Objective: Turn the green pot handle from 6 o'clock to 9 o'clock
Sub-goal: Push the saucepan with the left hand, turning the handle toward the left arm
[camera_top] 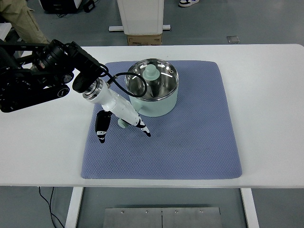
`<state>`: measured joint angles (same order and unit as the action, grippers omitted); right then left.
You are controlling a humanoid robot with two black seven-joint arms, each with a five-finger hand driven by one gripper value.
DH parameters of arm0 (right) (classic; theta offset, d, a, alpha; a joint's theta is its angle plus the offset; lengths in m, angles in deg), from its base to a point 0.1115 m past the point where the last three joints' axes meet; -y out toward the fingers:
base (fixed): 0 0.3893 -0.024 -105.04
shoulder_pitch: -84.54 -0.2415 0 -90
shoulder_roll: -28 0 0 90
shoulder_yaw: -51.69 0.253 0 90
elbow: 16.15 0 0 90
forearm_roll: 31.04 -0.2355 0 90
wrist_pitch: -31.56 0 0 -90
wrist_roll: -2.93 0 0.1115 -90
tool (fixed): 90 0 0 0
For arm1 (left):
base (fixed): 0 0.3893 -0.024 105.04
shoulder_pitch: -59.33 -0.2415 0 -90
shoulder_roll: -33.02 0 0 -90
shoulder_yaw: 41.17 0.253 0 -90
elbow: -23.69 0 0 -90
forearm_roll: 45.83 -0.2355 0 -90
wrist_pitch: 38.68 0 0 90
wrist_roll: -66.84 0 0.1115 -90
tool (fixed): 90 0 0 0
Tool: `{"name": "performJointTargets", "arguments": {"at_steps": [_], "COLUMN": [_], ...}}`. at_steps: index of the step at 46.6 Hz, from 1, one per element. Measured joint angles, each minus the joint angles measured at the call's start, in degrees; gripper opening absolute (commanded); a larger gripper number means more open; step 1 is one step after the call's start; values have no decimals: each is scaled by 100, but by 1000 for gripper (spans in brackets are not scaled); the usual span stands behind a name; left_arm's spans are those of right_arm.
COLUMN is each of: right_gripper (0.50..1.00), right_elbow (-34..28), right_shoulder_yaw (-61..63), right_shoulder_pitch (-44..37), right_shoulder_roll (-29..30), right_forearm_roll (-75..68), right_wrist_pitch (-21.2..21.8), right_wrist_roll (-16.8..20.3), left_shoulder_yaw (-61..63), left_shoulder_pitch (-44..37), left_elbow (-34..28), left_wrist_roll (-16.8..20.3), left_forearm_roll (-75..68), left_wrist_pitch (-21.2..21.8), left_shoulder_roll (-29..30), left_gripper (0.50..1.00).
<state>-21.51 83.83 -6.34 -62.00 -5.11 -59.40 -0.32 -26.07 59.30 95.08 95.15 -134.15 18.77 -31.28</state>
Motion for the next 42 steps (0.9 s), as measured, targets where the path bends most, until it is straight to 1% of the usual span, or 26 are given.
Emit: {"name": "performJointTargets", "arguments": {"at_steps": [42], "right_gripper": [1000], "right_elbow": [0], "right_shoulder_yaw": [1], "right_shoulder_pitch": [0], "right_shoulder_roll": [0], "right_forearm_roll": [0], "right_wrist_pitch": [0], "right_wrist_roll": [0], "left_shoulder_yaw": [218], "left_shoulder_pitch": [48], "left_elbow": [-62], "left_wrist_roll": [-5], "left_forearm_roll": [-9], "left_wrist_pitch": [128], "left_shoulder_roll": [406], "left_gripper": [1000]}}
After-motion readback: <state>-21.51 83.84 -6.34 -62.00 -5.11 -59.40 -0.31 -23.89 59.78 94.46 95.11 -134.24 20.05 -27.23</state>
